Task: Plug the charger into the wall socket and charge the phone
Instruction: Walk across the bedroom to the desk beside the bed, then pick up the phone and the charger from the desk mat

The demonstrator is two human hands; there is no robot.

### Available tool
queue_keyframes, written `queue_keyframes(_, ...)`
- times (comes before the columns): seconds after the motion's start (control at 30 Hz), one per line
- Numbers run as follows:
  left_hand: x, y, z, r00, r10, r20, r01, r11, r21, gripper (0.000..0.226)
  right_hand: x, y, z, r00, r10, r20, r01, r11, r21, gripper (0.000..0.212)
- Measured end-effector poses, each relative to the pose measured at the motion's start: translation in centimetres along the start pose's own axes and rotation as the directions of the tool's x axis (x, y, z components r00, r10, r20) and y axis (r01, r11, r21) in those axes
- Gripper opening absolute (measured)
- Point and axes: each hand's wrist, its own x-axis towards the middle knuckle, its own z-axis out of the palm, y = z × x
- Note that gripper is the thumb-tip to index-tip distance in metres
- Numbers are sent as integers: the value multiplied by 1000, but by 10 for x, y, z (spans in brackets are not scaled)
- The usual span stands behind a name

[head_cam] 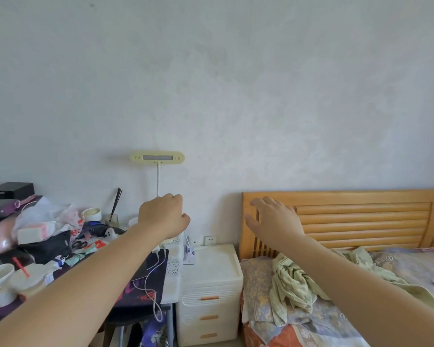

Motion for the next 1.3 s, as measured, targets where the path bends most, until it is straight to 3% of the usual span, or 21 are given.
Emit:
queue_keyframes(0.63, 232, 37, 153, 984, -142, 111, 146, 989, -29, 36, 229, 110, 154, 983, -131, 130, 125, 991, 51, 52)
queue_keyframes(1.03, 265, 27, 277, 939, -185, 291, 199, 980, -18, 36, 274, 131, 282, 950, -141, 278, 109, 986, 128, 49)
queue_keyframes(1.3, 273, -34, 346, 921, -225, 319, 244, 970, -21, 35, 301, 107, 368, 915, -146, 377, 98, 985, 145, 43)
